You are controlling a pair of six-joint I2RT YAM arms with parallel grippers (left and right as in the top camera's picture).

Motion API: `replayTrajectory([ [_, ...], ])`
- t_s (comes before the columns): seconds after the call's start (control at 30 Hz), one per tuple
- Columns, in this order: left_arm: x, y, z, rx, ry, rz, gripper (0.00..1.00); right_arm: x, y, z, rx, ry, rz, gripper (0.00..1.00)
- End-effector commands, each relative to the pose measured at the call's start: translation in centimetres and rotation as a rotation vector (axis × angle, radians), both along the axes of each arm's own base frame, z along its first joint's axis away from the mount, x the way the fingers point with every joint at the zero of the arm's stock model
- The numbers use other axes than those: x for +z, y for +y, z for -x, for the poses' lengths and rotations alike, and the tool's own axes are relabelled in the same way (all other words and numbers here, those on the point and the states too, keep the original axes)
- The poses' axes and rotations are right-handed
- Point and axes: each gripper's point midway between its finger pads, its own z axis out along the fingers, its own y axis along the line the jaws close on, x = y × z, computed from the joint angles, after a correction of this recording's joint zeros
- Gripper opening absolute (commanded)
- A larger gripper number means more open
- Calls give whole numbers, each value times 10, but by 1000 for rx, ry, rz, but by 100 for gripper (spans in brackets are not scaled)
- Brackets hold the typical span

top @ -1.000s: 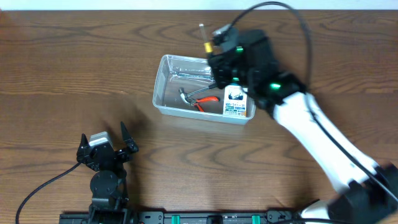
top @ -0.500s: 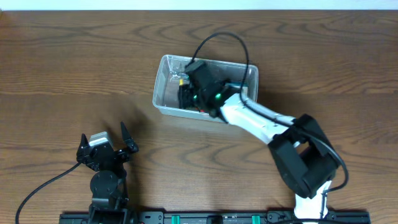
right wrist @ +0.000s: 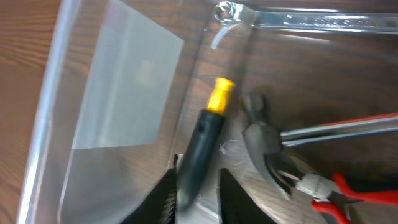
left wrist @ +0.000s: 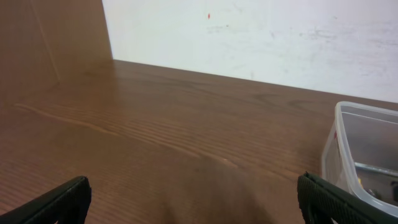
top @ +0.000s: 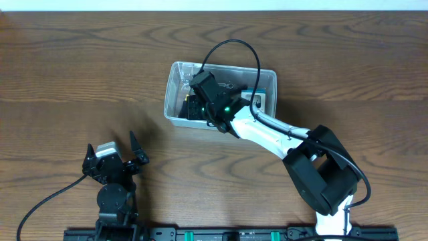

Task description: Pack container

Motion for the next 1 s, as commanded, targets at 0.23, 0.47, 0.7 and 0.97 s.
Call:
replayTrajectory([
  [0.23,-16,3,2,16,48,-9,98,92,-32,-34,-9,-247,-2,65],
  [0.47,-16,3,2,16,48,-9,98,237,-125,-49,16,-647,102,90],
  [0.7,-16,3,2,16,48,-9,98,261,-268,-39,-37,-698,556,99],
  [0.97,-16,3,2,16,48,-9,98,251,-333,-35,-137,-598,648,99],
])
